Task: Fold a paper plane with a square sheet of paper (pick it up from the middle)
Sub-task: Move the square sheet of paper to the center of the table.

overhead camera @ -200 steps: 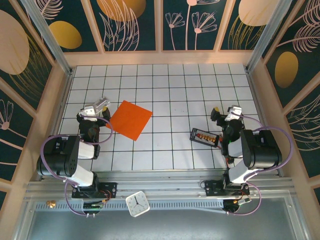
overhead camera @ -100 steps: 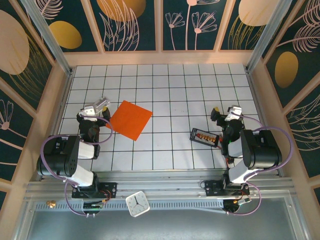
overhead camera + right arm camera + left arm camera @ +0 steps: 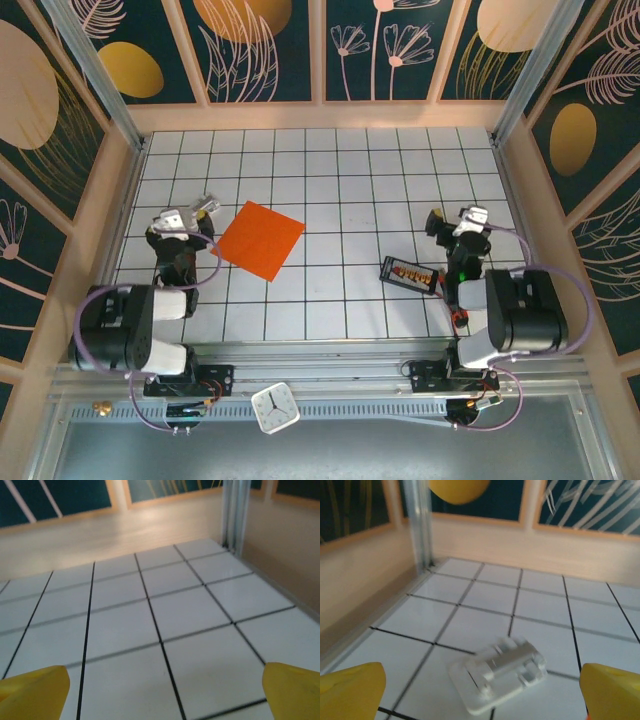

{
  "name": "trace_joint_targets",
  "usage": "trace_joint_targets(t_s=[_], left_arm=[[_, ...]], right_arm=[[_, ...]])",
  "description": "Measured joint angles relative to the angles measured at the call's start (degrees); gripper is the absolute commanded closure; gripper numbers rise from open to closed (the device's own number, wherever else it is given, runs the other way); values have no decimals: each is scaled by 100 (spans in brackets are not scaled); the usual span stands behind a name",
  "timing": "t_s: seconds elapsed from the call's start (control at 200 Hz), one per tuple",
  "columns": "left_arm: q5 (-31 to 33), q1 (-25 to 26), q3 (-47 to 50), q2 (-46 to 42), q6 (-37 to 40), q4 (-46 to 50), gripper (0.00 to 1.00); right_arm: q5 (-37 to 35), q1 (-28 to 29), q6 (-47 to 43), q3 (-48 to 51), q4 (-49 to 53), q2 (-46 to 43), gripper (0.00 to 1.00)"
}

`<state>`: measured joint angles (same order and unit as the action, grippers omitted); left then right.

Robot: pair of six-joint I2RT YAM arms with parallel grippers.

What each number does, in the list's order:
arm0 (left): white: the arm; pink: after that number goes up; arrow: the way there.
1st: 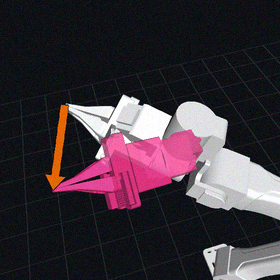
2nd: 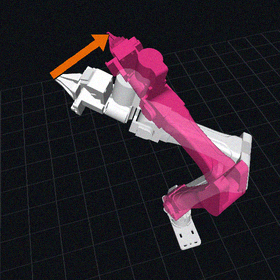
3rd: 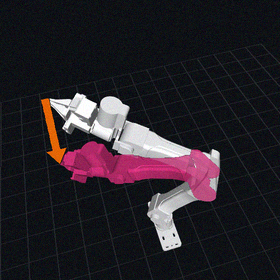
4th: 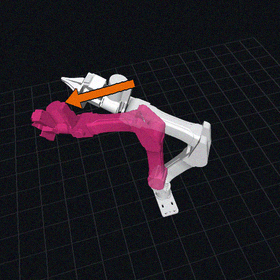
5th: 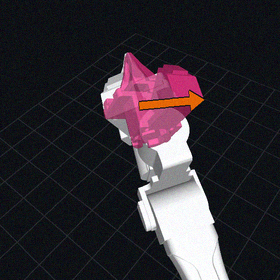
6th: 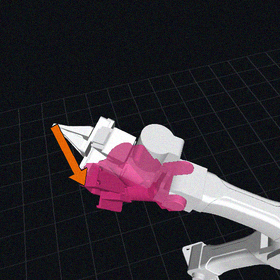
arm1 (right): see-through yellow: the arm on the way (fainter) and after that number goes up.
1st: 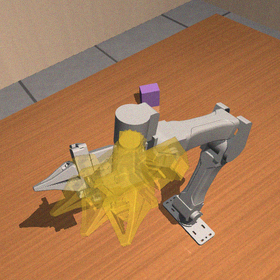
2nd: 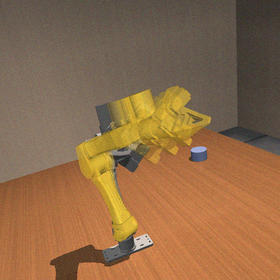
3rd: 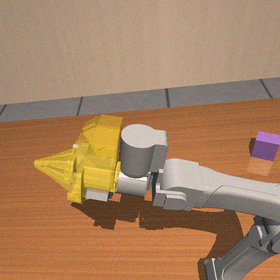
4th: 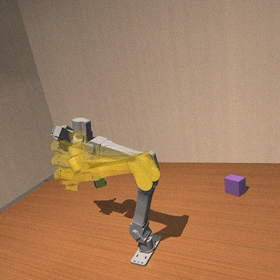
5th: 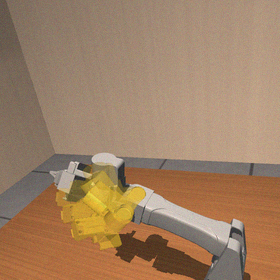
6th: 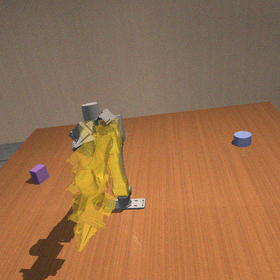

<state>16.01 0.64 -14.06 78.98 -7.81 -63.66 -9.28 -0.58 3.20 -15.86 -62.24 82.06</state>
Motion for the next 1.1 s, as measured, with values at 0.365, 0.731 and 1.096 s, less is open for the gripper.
trace_joint_targets(t_s=[0.365,0.731,1.096], left_arm=[[-262,824,-1770,-737,-2048,3541,3],[-1329,1749,-3294,1449,-1952,6688,5],[-1996,2378,-3504,1891,-2549,6625,9]], right_arm=[[17,901,1541,-1681,3462,-1408,5],[566,2651,1928,-2159,4824,-909,5],[643,2651,2011,-2234,5134,-721,4]])
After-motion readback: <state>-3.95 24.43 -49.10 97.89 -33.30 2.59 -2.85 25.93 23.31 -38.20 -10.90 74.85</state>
